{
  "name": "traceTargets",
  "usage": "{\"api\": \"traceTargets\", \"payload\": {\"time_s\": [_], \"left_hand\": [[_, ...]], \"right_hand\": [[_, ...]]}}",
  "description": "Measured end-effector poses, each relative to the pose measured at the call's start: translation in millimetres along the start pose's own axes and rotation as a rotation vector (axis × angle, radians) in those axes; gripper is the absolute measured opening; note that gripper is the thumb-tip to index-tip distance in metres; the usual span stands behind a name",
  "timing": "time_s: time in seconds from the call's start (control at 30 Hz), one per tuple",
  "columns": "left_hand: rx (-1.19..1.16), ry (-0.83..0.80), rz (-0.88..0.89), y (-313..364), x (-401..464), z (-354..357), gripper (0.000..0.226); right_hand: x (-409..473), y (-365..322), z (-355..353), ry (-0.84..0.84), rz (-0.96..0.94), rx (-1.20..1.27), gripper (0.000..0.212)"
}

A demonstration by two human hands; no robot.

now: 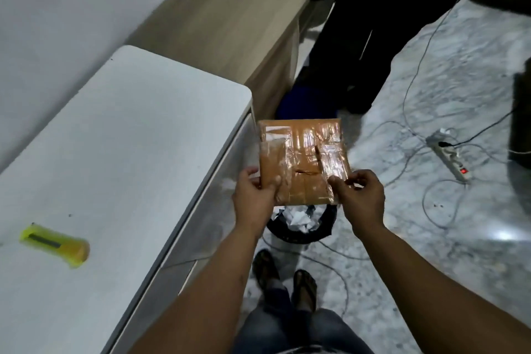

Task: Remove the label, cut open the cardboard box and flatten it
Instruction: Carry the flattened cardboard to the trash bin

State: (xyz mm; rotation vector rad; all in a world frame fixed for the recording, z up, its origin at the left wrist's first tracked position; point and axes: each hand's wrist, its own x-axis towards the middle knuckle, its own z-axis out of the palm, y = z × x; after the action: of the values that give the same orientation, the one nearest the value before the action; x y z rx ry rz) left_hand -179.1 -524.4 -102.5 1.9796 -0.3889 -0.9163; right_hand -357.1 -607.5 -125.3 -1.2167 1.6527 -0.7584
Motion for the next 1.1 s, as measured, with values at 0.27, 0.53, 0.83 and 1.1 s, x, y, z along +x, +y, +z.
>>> {"api": "traceTargets", "payload": {"time_s": [0.27,0.53,0.83,1.1], "left_hand": [[0.188,-0.116,-0.125,-49.5,40.0,36.7,0.029],[0.367,-0.185,-0.285,-132.7,90.1,90.0,0.031],[0.485,-0.155,-0.346,-221.1,158.1,147.3,0.03],[0.683,-0.192,-0.283,-277.2,187.3,150.2,0.024]], "right_hand": [[24.2,46.9,13.5,0.014,0.154,-0.16,0.023],[70.3,141.8,44.7,-0.086,0.243,-0.357,0.019],[129.8,244.1,95.6,-0.284,0.25,-0.611,0.03],[131.1,266.5,123.1,-0.534,0.219,-0.781,0.03]]}}
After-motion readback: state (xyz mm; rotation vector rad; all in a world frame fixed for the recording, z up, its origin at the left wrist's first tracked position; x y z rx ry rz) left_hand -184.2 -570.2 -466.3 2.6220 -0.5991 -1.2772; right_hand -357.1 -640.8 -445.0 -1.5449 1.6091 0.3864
